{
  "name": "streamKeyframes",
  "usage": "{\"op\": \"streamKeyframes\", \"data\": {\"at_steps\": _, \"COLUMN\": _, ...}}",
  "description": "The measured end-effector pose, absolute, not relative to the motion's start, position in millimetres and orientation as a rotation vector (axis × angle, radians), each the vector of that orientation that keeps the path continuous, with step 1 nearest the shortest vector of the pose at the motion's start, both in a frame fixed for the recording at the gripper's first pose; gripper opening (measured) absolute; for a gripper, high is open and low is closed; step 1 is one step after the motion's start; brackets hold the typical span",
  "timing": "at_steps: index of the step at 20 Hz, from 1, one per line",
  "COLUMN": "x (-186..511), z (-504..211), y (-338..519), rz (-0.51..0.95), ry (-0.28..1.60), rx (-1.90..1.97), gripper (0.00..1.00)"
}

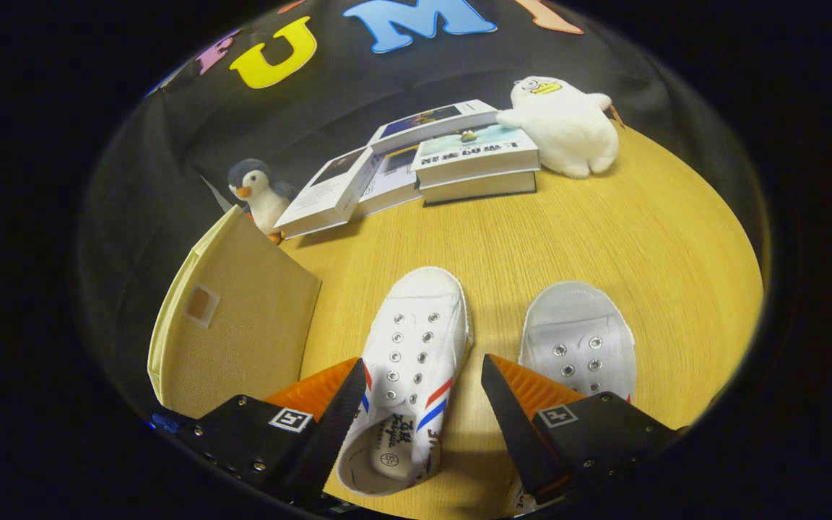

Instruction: Open the storage box then place both shoes into the box .Put the left shoe in first, then the right shoe, with the right side of both shoes facing outward in a uniform manner.

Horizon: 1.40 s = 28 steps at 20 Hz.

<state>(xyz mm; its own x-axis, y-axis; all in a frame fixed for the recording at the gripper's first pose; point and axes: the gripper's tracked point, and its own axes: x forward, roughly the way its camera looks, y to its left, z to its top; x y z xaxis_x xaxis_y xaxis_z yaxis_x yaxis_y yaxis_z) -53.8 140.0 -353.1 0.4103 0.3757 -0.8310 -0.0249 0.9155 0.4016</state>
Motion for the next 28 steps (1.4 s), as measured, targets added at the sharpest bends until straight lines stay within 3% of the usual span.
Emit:
{"op": "streamKeyframes", "data": {"at_steps": 1, "x": -51.8, "z": -355.8, "y": 139.2, "rz": 0.252, "ry": 1.131, "rx": 0.368, "gripper": 0.96}}
{"op": "streamKeyframes", "data": {"at_steps": 2, "x": -54.8, "z": -362.6, "y": 137.3, "rz": 0.244, "ry": 1.142, "rx": 0.370, "gripper": 0.88}}
{"op": "streamKeyframes", "data": {"at_steps": 7, "x": -59.2, "z": -367.9, "y": 143.8, "rz": 0.233, "ry": 1.200, "rx": 0.458, "gripper": 0.41}}
{"op": "streamKeyframes", "data": {"at_steps": 8, "x": -60.6, "z": -368.2, "y": 143.8, "rz": 0.235, "ry": 1.214, "rx": 0.470, "gripper": 0.36}}
{"op": "streamKeyframes", "data": {"at_steps": 10, "x": -61.6, "z": -366.9, "y": 132.9, "rz": 0.211, "ry": 1.232, "rx": 0.455, "gripper": 0.36}}
{"op": "streamKeyframes", "data": {"at_steps": 11, "x": -57.5, "z": -379.6, "y": 140.1, "rz": 0.191, "ry": 1.256, "rx": 0.492, "gripper": 0.09}}
{"op": "streamKeyframes", "data": {"at_steps": 18, "x": -60.0, "z": -347.5, "y": 143.8, "rz": 0.206, "ry": 1.299, "rx": 0.540, "gripper": 0.09}}
{"op": "streamKeyframes", "data": {"at_steps": 28, "x": -26.8, "z": -251.0, "y": 186.7, "rz": 0.313, "ry": 1.187, "rx": 0.601, "gripper": 0.09}}
